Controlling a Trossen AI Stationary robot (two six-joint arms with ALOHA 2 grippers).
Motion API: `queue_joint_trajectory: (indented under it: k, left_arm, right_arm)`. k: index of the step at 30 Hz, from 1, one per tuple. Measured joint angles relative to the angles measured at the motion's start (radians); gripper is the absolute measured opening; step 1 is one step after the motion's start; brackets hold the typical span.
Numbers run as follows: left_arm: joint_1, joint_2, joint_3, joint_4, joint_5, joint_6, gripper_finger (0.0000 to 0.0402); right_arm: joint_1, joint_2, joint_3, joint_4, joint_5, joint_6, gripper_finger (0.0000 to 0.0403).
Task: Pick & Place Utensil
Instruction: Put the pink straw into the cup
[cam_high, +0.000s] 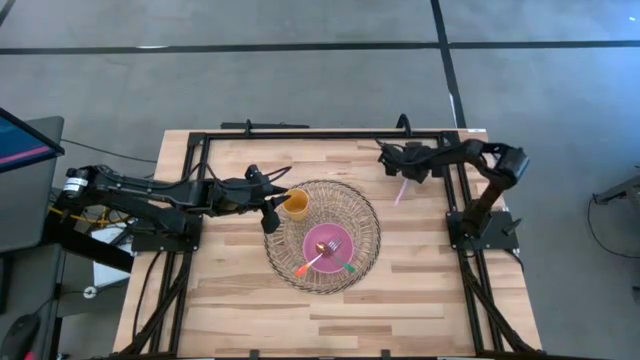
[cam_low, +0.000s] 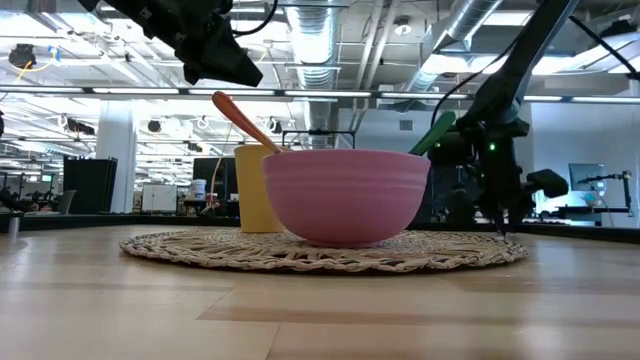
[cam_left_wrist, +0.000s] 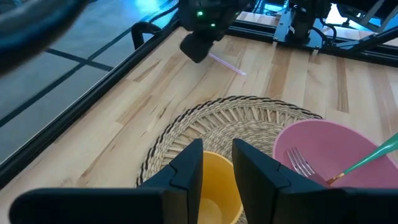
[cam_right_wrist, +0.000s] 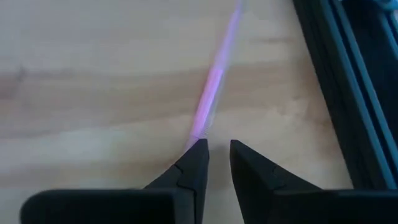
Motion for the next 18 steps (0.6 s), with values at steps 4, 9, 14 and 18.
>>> queue_joint_trajectory:
  k: [4,9,14,18]
  left_arm:
    - [0.000,0.000,0.000,0.000,0.000,0.000,0.0088]
    - [0.000,0.000,0.000,0.000,0.000,0.000,0.0088]
    - [0.000,0.000,0.000,0.001,0.000,0.000,0.0088]
    - [0.000,0.000,0.000,0.002,0.000,0.000,0.0088]
  right_arm:
    - [-0.002,0.031,-0.016,0.093,0.042,0.004,0.0065]
    - [0.021,-0.051,-0.026,0.074,-0.004,0.003,0.0066]
    - [0.041,-0.194,-0.024,0.071,-0.045,-0.012,0.0066]
    - [0.043,-0.218,-0.027,0.070,-0.020,-0.011,0.0066]
